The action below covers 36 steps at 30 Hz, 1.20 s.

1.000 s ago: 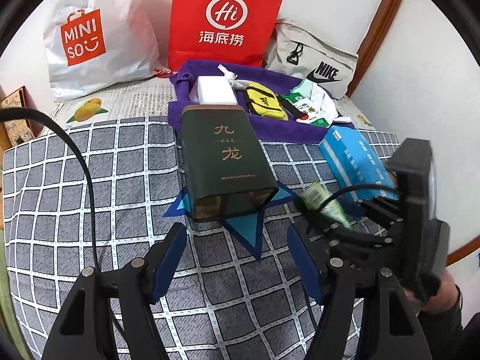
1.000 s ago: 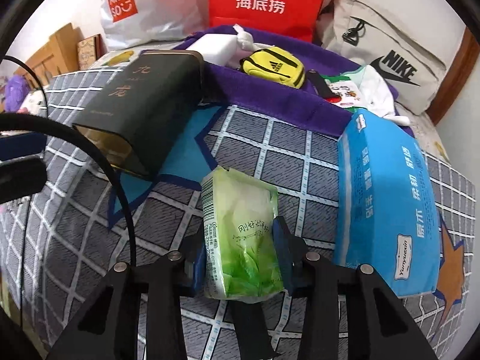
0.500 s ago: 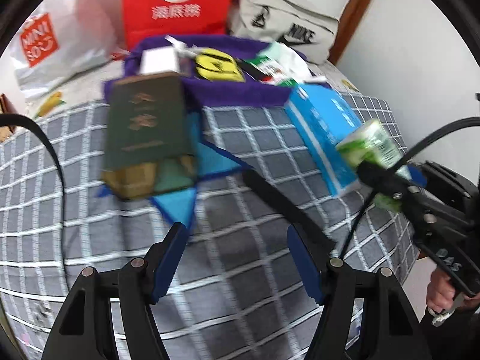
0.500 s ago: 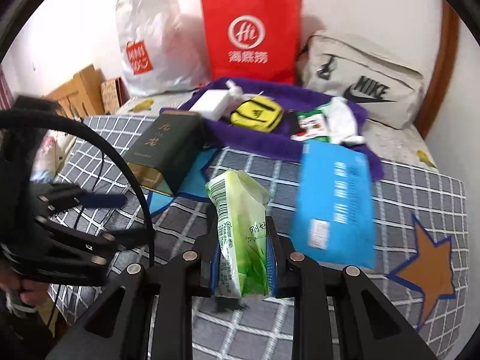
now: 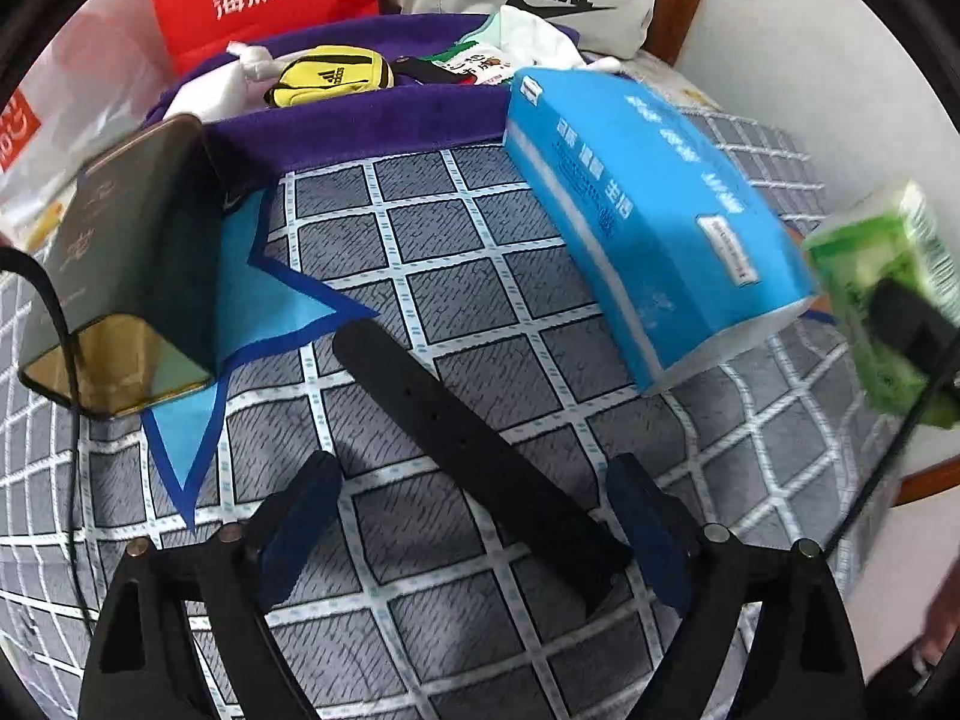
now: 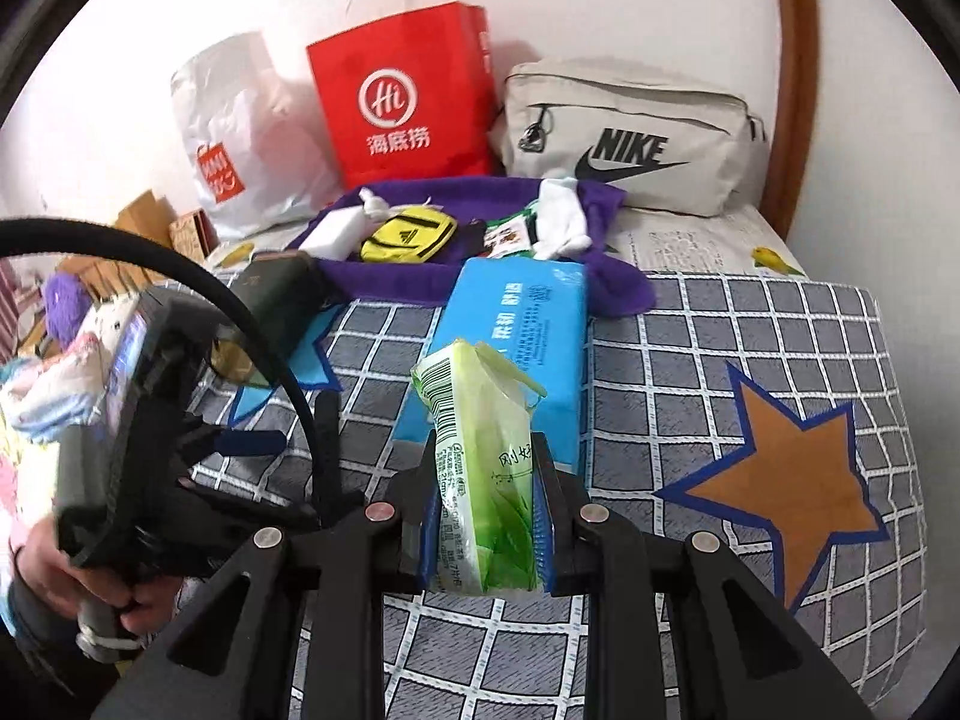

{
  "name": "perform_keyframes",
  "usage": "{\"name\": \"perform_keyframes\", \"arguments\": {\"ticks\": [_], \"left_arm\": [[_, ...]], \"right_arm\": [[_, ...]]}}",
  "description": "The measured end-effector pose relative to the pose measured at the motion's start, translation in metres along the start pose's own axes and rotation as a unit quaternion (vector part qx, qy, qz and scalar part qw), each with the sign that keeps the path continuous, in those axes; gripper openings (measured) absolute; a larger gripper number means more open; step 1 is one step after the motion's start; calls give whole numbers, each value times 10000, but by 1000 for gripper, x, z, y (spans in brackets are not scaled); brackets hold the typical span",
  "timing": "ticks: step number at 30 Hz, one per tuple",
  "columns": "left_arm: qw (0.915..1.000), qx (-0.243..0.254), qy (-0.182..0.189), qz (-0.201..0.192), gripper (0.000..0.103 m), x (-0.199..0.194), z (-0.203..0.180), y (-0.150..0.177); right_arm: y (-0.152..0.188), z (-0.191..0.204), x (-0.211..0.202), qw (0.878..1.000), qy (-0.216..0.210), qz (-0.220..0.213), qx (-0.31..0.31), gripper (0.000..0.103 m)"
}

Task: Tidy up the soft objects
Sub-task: 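Grasp the black strap with the left tool while the right tool lifts the green packet, then carry the black strap with the left tool while the right tool carries the green packet onto the towel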

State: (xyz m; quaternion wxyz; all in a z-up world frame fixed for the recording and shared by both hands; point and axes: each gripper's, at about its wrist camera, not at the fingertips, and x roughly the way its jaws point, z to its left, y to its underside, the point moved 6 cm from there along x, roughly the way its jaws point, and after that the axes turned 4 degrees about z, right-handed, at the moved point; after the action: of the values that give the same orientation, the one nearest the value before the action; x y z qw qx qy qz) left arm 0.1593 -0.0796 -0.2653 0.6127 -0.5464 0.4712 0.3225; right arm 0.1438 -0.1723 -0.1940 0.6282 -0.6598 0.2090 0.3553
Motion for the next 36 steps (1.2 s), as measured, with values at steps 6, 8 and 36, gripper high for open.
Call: {"name": "perform_keyframes", "arguments": {"ticks": [6,8,36], "left_arm": [[9988,305,-383,48,92,-8,16,16],[9984,121,-546,88,92,-14,33,22],[9995,248,100,-196,21,-10,14,-10]], "right_arm": [[3,-10,2,9997,-124,-132,191,25],[5,-12,2,9995,-176,-153,194,25],[9,-18,5,9990,-355,-83,265,25]]}}
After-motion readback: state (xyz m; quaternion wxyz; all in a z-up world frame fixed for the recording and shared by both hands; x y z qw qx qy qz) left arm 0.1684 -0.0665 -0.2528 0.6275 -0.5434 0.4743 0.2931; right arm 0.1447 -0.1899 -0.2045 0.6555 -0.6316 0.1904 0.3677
